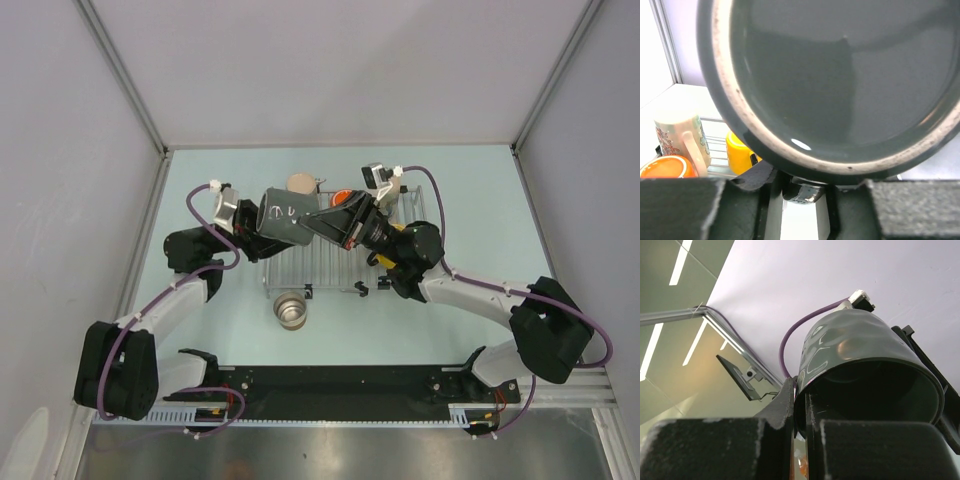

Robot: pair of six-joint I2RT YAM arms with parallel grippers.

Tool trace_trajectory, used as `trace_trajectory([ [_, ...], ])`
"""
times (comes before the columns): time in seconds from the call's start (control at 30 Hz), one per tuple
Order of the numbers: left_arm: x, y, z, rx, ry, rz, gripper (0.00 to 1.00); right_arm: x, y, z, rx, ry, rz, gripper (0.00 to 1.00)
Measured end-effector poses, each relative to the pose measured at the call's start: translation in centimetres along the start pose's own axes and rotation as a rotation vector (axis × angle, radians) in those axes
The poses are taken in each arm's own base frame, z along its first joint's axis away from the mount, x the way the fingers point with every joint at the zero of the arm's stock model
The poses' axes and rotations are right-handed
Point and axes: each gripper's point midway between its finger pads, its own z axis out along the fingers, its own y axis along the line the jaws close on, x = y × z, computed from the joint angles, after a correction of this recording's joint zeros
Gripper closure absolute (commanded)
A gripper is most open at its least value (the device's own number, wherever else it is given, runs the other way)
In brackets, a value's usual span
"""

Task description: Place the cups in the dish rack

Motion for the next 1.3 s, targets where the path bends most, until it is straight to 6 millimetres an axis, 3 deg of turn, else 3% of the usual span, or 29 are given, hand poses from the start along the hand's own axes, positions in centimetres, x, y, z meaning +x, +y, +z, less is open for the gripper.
trace_trajectory([
  [0.43,-0.2,-0.2,-0.7,0.014,0.044,-0.013,0.94,0.0,-0.7,-0.7,0.016,-0.053,0.02,1.0],
  [0.47,-0.1,-0.2,-0.8,0.016,0.051,-0.019,1.0,0.0,-0.8,-0.9,0.017,-0.06,0.025,1.0],
  [1.0,0.5,-0.2,-2.6,0.026,0.137,-0.052,1.0,-0.3,-3.8,-1.8,0.002,-0.087,0.155,0.98],
  [1.03,0.5,-0.3,-2.7,0.024,0.136,-0.044,1.0,-0.3,-3.8,-1.6,-0.001,-0.084,0.159,0.95],
  [1.07,0.4,-0.4,-2.7,0.022,0.135,-0.035,1.0,-0.2,-3.8,-1.5,-0.004,-0.079,0.165,0.81],
  [1.2,0.7,-0.9,-3.0,0.026,0.146,-0.026,1.0,-0.4,-4.2,-1.2,-0.004,-0.075,0.15,0.72],
  [1.27,0.9,-1.0,-3.2,0.02,0.152,-0.042,1.0,-0.4,-4.6,-1.3,0.003,-0.074,0.14,0.58],
  [1.3,1.0,-1.1,-3.2,0.018,0.154,-0.049,1.0,-0.3,-4.7,-1.3,0.007,-0.068,0.13,0.55],
])
